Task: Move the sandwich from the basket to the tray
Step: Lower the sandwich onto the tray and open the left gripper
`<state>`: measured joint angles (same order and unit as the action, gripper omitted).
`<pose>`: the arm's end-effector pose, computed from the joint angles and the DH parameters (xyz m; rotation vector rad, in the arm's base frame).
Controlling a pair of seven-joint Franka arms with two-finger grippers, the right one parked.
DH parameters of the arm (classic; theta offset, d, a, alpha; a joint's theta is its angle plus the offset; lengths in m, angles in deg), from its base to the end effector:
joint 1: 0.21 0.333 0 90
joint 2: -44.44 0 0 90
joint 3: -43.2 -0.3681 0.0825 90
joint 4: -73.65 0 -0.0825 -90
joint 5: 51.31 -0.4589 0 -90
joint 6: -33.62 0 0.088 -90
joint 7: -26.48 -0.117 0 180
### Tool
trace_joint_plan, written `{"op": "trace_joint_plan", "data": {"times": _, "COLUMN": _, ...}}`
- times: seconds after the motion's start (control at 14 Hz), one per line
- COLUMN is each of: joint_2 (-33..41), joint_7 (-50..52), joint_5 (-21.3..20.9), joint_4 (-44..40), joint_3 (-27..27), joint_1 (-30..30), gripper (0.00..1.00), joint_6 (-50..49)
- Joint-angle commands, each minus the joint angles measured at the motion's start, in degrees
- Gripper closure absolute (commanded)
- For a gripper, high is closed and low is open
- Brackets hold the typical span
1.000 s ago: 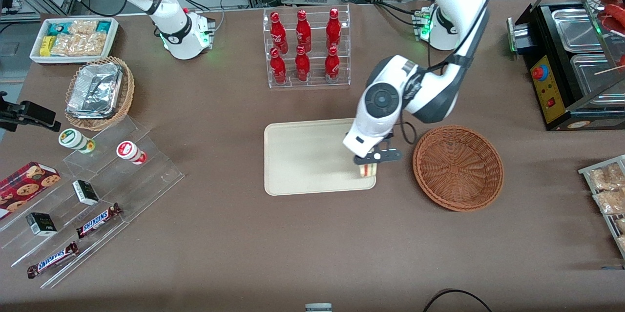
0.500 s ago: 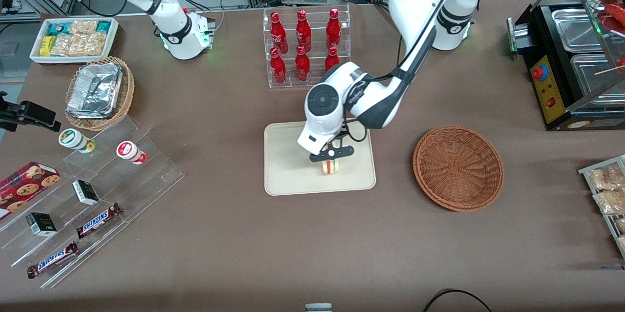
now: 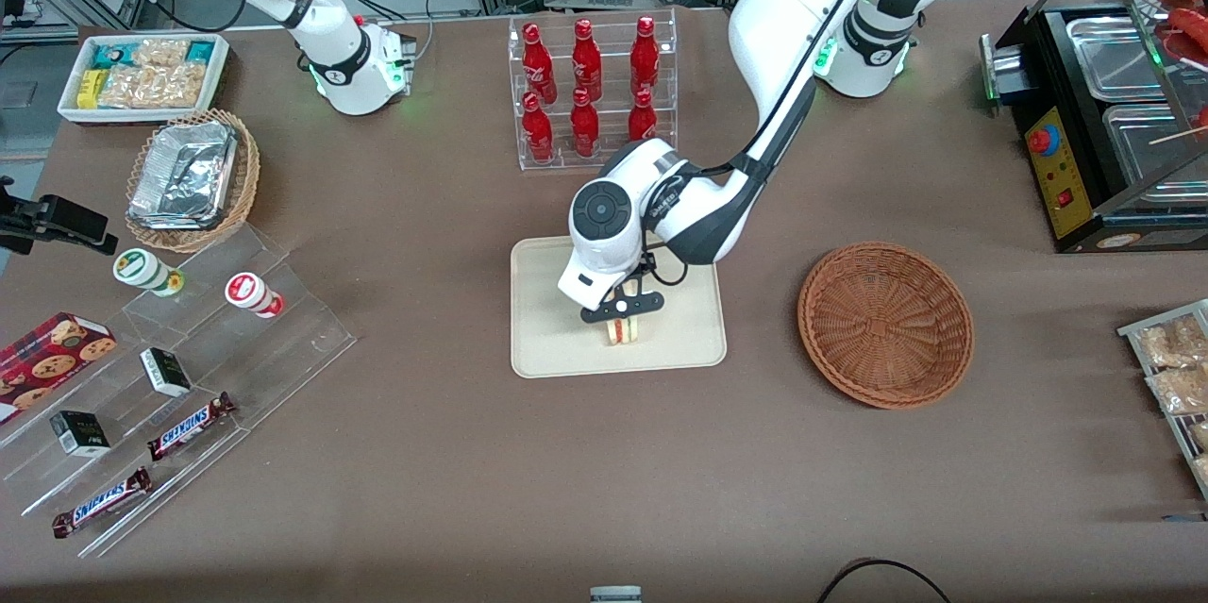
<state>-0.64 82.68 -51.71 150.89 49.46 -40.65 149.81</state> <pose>0.5805 -0.5878 0.2359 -3.0870 -0.2947 0.1877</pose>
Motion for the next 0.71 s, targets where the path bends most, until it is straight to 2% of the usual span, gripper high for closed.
{"op": "trace_joint_plan", "data": {"times": 0.0, "joint_2": -1.85, "joint_7": 2.42, "joint_5": 0.48, "joint_4": -2.36, "joint_3": -0.73, "joint_1": -0.96, "gripper": 1.0, "joint_6": -0.62}}
{"op": "trace_joint_plan", "data": {"times": 0.21, "joint_2": -2.38, "joint_7": 2.33, "joint_5": 3.29, "joint_4": -2.36, "joint_3": -0.73, "joint_1": -0.96, "gripper": 1.0, "joint_6": -0.53}}
{"op": "trace_joint_plan", "data": {"times": 0.29, "joint_2": -2.38, "joint_7": 2.25, "joint_5": 3.29, "joint_4": -2.36, "joint_3": -0.81, "joint_1": -0.87, "gripper": 0.76, "joint_6": -0.53}}
{"op": "trace_joint_plan", "data": {"times": 0.36, "joint_2": -2.2, "joint_7": 1.98, "joint_5": 3.29, "joint_4": -2.36, "joint_3": -0.81, "joint_1": -0.87, "gripper": 0.01, "joint_6": -0.53}}
{"op": "trace_joint_plan", "data": {"times": 0.64, "joint_2": -0.71, "joint_7": 1.72, "joint_5": 3.29, "joint_4": -4.64, "joint_3": -0.81, "joint_1": -0.52, "gripper": 0.0, "joint_6": -1.14}}
